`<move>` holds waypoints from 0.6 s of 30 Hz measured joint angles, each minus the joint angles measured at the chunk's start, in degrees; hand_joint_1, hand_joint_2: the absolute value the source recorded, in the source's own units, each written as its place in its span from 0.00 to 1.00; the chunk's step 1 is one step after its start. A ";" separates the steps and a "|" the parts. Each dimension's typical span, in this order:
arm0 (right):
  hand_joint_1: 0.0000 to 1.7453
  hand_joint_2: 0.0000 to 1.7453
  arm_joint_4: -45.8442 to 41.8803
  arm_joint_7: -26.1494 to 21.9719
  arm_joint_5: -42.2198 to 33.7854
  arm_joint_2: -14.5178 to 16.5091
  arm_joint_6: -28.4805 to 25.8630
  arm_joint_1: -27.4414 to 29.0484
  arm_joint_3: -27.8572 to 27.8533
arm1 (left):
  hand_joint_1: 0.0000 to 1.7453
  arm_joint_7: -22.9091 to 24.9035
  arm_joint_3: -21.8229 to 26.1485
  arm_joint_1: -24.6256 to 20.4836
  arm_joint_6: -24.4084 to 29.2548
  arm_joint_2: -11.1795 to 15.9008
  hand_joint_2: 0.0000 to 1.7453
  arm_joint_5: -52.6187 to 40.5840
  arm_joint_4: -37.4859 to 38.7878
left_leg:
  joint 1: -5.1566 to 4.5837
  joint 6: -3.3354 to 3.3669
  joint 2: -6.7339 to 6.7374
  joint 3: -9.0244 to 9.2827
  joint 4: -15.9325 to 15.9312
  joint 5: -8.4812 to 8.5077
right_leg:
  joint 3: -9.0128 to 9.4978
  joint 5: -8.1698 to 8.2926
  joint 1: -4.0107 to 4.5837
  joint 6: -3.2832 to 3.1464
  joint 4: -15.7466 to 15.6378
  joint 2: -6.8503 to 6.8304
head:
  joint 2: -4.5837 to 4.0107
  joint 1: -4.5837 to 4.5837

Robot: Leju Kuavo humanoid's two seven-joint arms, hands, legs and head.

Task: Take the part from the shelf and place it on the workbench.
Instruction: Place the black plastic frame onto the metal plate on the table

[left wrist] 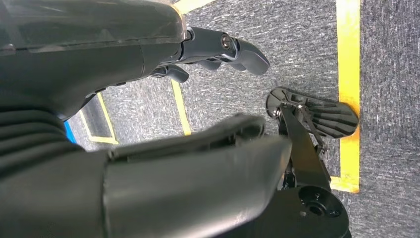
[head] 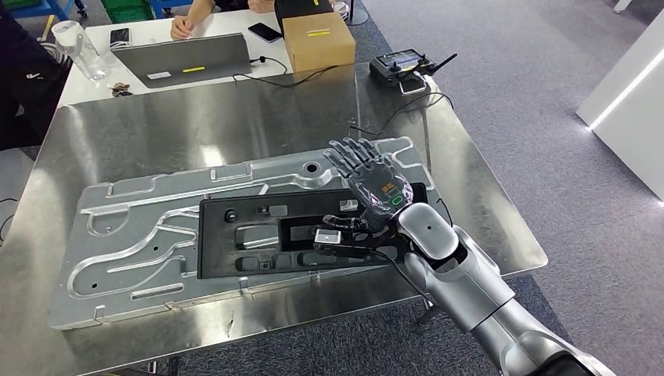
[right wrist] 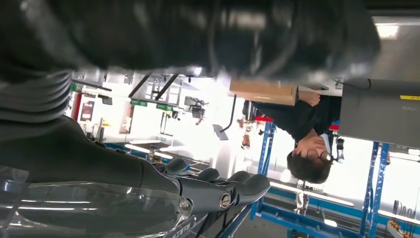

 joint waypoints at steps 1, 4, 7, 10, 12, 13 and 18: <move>0.00 0.00 0.00 -0.05 -0.06 0.00 0.01 0.03 0.00 | 0.00 0.00 0.03 0.00 -0.05 -0.01 0.00 0.01 0.00 | 0.00 0.00 0.00 0.00 0.00 0.00 | 0.01 0.00 0.00 0.00 0.00 0.00 | 0.00 0.00; 0.00 0.00 0.00 -0.24 -0.13 0.00 0.02 0.12 0.00 | 0.00 0.00 0.08 0.00 -0.09 -0.04 0.00 0.01 0.00 | 0.00 0.00 0.00 0.01 0.01 0.00 | 0.01 0.00 0.00 0.00 0.00 0.00 | 0.00 0.00; 0.00 0.00 0.00 -0.31 -0.14 0.00 0.02 0.22 0.00 | 0.00 0.00 0.10 0.00 -0.09 -0.06 0.00 0.01 0.00 | 0.00 0.00 0.00 0.02 0.01 0.00 | 0.02 0.00 0.00 0.00 0.00 0.00 | 0.00 0.00; 0.00 0.00 0.00 -0.35 -0.14 0.00 0.03 0.31 0.00 | 0.00 0.00 0.11 0.00 -0.10 -0.08 0.00 0.01 0.00 | 0.00 0.00 0.00 0.03 0.01 0.00 | 0.02 0.00 0.00 0.00 0.00 0.00 | 0.00 0.00; 0.00 0.00 0.00 -0.36 -0.14 0.00 0.04 0.34 0.00 | 0.00 0.00 0.11 0.00 -0.11 -0.10 0.00 0.01 0.00 | 0.00 0.00 0.00 0.03 0.00 0.00 | 0.02 0.00 0.00 0.00 0.00 0.00 | 0.00 0.00; 0.00 0.00 0.00 -0.36 -0.14 0.00 0.04 0.35 0.00 | 0.00 0.00 0.11 0.00 -0.11 -0.10 0.00 0.01 0.00 | 0.00 0.00 0.00 0.03 0.00 0.00 | 0.03 0.00 0.00 0.00 0.00 0.00 | 0.00 0.00; 0.00 0.00 -0.02 -0.50 -0.31 0.00 0.04 0.42 0.00 | 0.00 0.07 0.11 0.00 -0.08 -0.13 0.00 -0.25 0.00 | 0.00 0.00 0.00 0.04 0.00 0.00 | 0.04 0.00 0.00 0.00 0.00 0.00 | 0.00 0.00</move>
